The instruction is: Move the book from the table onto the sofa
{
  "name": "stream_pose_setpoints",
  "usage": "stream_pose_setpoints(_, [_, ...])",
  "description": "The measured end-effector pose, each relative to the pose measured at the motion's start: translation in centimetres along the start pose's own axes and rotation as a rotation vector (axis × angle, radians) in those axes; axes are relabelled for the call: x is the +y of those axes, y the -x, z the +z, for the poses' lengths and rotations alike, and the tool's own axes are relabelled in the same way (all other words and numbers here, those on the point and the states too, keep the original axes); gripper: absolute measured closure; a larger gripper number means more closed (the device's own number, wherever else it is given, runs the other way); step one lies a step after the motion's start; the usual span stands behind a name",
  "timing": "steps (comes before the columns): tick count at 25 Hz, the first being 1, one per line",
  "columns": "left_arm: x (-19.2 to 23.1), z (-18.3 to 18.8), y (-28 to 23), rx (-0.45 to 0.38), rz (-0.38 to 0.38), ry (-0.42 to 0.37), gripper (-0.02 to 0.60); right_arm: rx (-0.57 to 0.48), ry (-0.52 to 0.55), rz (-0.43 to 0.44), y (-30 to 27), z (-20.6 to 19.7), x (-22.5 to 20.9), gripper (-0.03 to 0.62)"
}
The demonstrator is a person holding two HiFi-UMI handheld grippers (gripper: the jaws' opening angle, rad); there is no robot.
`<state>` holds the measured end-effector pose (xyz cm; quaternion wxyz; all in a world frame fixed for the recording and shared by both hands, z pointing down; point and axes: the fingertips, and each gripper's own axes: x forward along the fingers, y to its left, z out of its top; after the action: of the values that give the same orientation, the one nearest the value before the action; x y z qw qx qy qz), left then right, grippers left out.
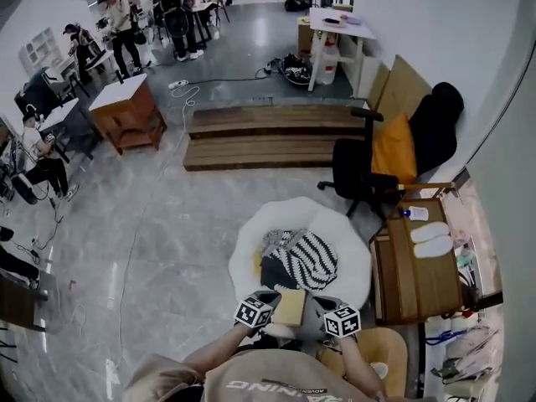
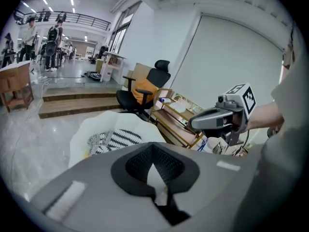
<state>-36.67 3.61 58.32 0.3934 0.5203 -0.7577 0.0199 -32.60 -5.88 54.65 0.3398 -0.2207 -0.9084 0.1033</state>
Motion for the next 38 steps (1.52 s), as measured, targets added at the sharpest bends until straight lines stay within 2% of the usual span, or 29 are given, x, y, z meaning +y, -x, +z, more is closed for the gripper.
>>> stream_pose_setpoints(10, [-0.6, 15.6, 7.1, -0.315, 0.036, -0.096, 0.577, -0.287, 0.123, -0.106, 6.8, 12.7, -0.1, 0.589])
stream_pose_setpoints(17, [-1.2, 25.6, 12.1, -0.452, 0.055, -0.232, 0.577, -0.441, 0.293, -0.129, 10.3, 22.5, 2.1, 0.589])
stream_pose_setpoints(21, [-3.0, 29.7, 14.2, -0.511, 0.057, -0.317, 0.577, -0.531, 0.309, -0.143, 11.6, 26.0, 2.8, 0.589])
stream_pose_setpoints(24, [-3.8, 31.6, 14.0, -0.540, 0.062, -0.368, 0.576, -0.603, 0.302, -0.163, 12.9, 28.4, 2.4, 0.589])
stream_pose_setpoints(28, [-4.4, 32.7, 13.9, -0.560, 0.074, -0.379, 0.577, -0.674, 0.310, -0.186, 14.8, 30.6, 1.7, 0.589])
stream_pose_setpoints(31, [-4.0, 33.3, 14.5, -0.579, 0.102, -0.392, 0.577, -0.712, 0.274, -0.183, 15.6, 31.1, 0.7, 0.589])
stream_pose_setpoints(33, [-3.3, 33.5, 15.0, -0.589, 0.116, -0.380, 0.577, -0.720, 0.261, -0.189, 15.9, 31.2, 0.3, 0.589])
stream_pose_setpoints(38, [-2.3, 33.1, 15.4, -0.589, 0.133, -0.348, 0.577, -0.680, 0.307, -0.212, 15.5, 31.1, 0.3, 0.589])
